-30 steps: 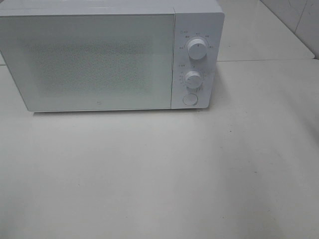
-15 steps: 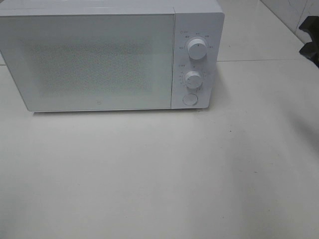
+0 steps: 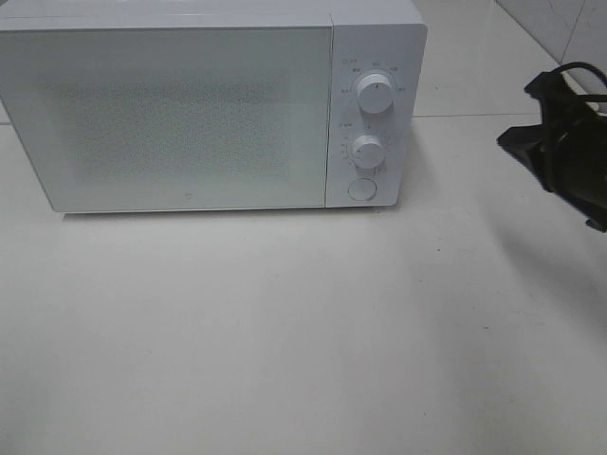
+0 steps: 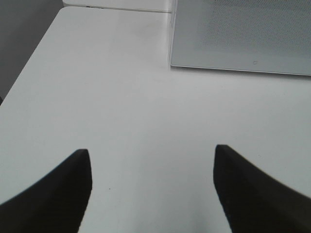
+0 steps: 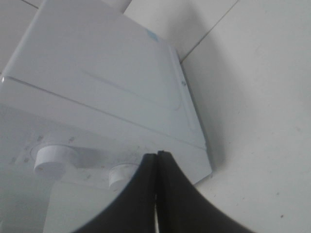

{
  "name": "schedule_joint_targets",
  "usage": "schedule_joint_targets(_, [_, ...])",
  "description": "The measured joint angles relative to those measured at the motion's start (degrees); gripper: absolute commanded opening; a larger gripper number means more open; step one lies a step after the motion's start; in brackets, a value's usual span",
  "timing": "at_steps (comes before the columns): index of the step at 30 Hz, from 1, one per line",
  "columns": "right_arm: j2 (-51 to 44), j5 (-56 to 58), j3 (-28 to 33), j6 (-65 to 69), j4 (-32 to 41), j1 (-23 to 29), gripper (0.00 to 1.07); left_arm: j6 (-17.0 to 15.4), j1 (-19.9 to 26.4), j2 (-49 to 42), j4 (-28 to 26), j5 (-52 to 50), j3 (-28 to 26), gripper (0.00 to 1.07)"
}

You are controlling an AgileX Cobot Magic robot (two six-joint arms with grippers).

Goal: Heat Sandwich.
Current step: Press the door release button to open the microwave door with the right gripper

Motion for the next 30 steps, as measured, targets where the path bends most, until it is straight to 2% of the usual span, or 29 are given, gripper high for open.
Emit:
schedule_joint_targets(2, [2.8, -2.3, 0.0, 0.4, 0.6, 3.7, 0.00, 0.0, 0.0, 0.0, 0.0, 0.0, 0.0, 0.68])
schedule_joint_targets(5, [5.0, -3.6, 0.0, 0.6, 2.5, 6.1, 0.00, 0.0, 0.0, 0.0, 0.0, 0.0, 0.0, 0.68])
schedule_joint_targets(6, [7.2, -4.6, -0.1, 0.7, 5.6, 8.5, 0.00, 0.0, 0.0, 0.0, 0.0, 0.0, 0.0, 0.68])
schedule_joint_targets(8, [8.0, -4.7, -0.1, 0.7, 6.9, 9.4, 0.00, 0.0, 0.0, 0.0, 0.0, 0.0, 0.0, 0.68])
schedule_joint_targets(11, [11.8, -4.9, -0.1, -0.8, 12.9, 13.5, 0.00, 0.0, 0.0, 0.0, 0.0, 0.0, 0.0, 0.68])
schedule_joint_targets(15, [14.6, -4.9, -0.7, -4.2, 16.4, 16.6, 0.00, 0.0, 0.0, 0.0, 0.0, 0.0, 0.0, 0.68])
schedule_joint_targets(23, [18.7, -2.8, -5.6, -5.4, 17.1, 18.9, 0.00, 0.0, 0.0, 0.0, 0.0, 0.0, 0.0, 0.68])
schedule_joint_targets(30, [22.6, 1.9, -12.4, -5.6, 16.6, 19.5, 0.00, 0.0, 0.0, 0.0, 0.0, 0.0, 0.0, 0.68])
